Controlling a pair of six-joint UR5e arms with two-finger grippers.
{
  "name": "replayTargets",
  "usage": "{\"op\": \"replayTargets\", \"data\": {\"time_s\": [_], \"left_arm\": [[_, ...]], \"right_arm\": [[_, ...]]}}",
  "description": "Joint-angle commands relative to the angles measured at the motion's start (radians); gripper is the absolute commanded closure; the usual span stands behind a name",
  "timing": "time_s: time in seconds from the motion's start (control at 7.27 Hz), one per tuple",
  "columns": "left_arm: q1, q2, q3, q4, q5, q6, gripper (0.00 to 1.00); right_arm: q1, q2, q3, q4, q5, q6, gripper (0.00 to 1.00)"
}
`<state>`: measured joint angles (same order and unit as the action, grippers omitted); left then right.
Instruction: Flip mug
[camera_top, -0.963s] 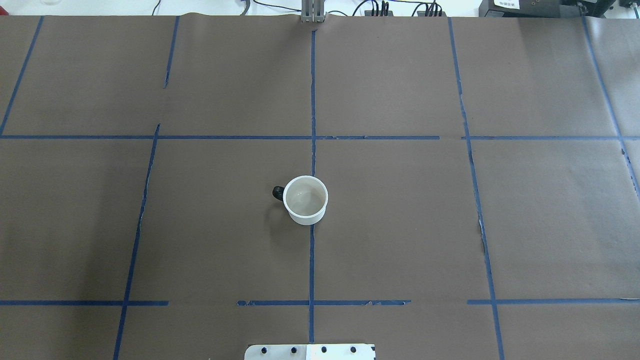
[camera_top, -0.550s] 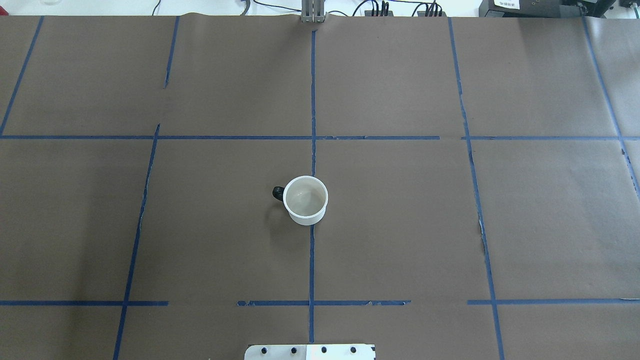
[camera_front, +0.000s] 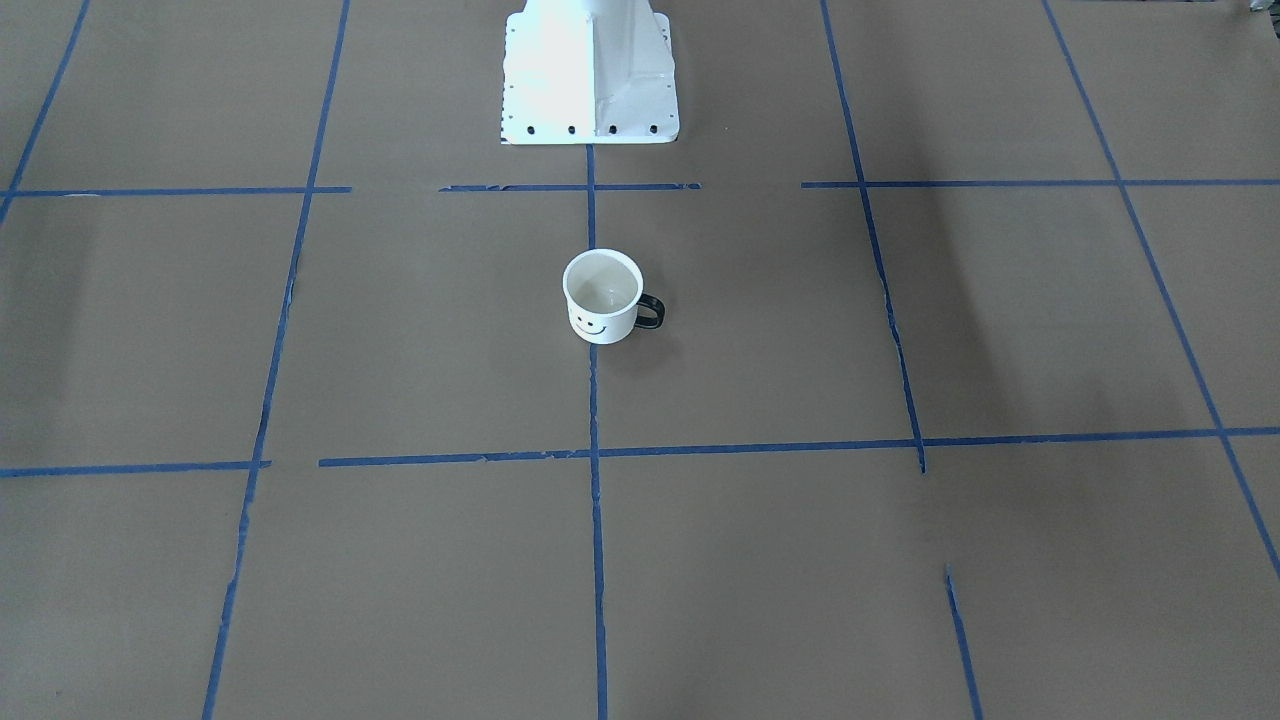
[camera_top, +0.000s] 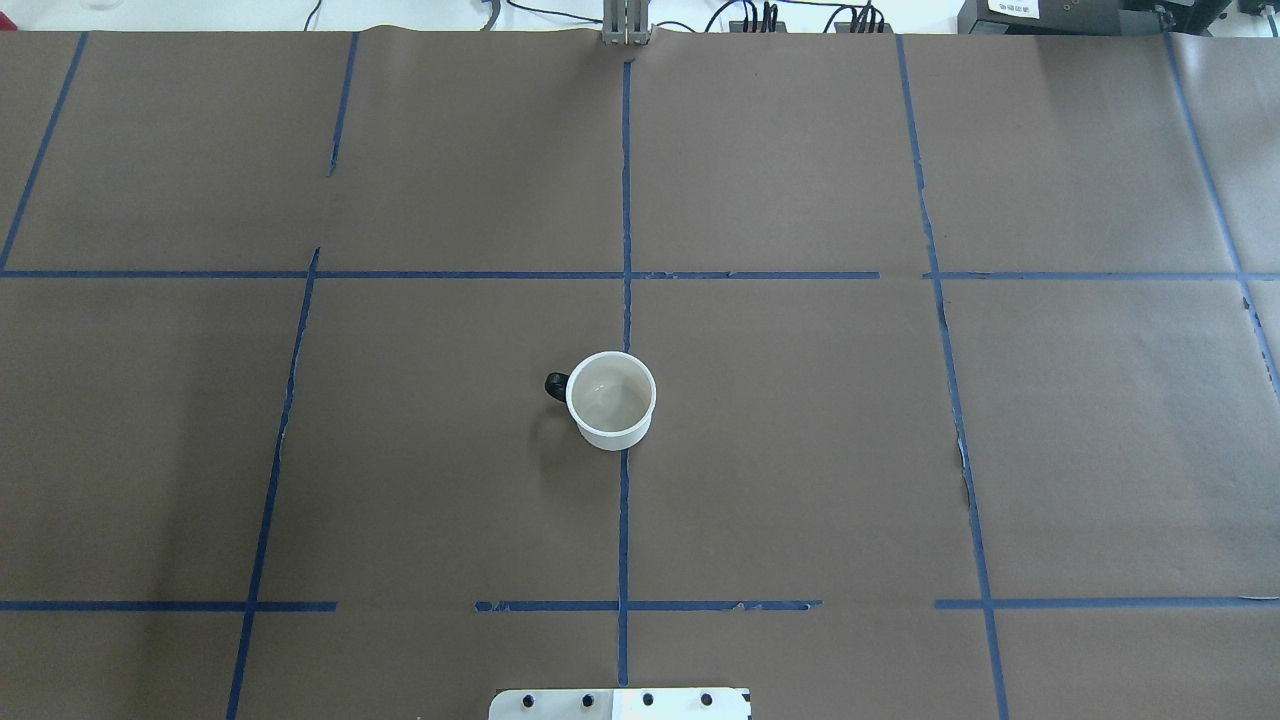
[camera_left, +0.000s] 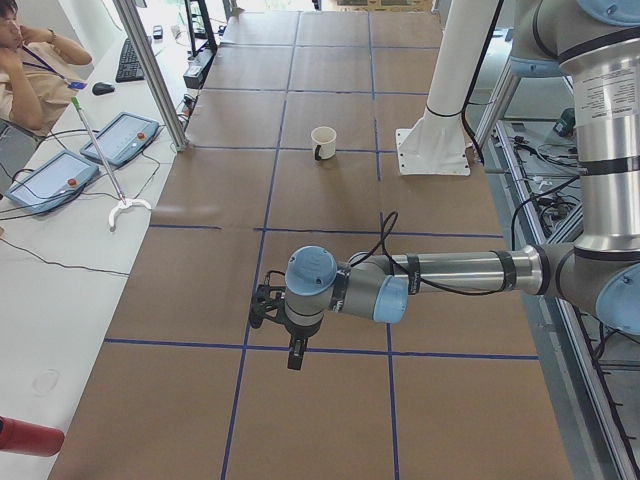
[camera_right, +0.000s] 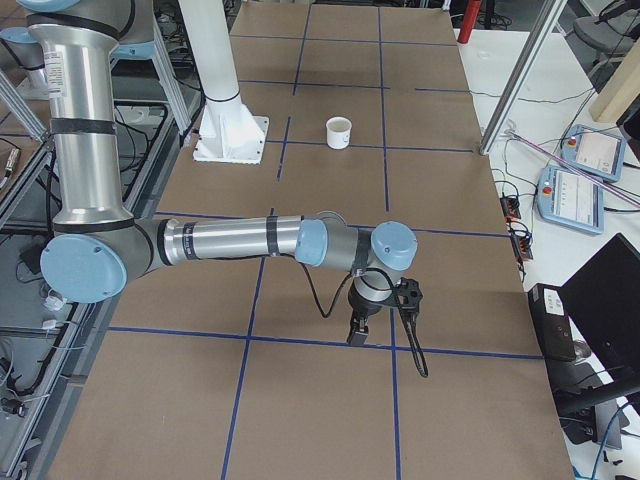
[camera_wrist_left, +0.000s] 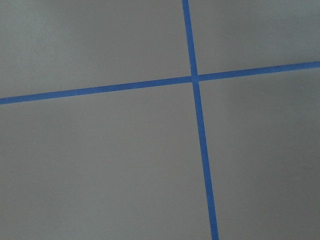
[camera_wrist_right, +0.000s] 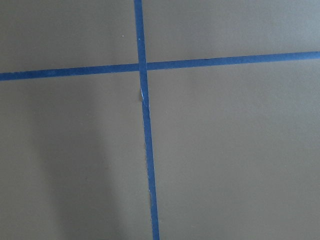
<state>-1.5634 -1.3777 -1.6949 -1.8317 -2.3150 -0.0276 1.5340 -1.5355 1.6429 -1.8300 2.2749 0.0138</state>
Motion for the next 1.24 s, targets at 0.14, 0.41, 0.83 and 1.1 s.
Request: {"op": "replayTargets", "data": {"time_s": [0.14, 0.41, 0.83, 1.1], "left_arm": [[0.002, -0.014, 0.006, -0.02, 0.003, -0.001, 0.0], [0.002, -0.014, -0.005, -0.02, -0.004, 0.0, 0.0], [0.002, -0.012, -0.005, -0.02, -0.006, 0.0, 0.0], [0.002, -0.014, -0.008, -0.021, -0.007, 0.0, 0.0]], "right_arm": [[0.0, 0.0, 0.0, 0.0, 0.0, 0.0, 0.0], [0.0, 0.0, 0.0, 0.0, 0.0, 0.0, 0.0], [0.0, 0.0, 0.0, 0.0, 0.0, 0.0, 0.0], [0.0, 0.0, 0.0, 0.0, 0.0, 0.0, 0.0]]}}
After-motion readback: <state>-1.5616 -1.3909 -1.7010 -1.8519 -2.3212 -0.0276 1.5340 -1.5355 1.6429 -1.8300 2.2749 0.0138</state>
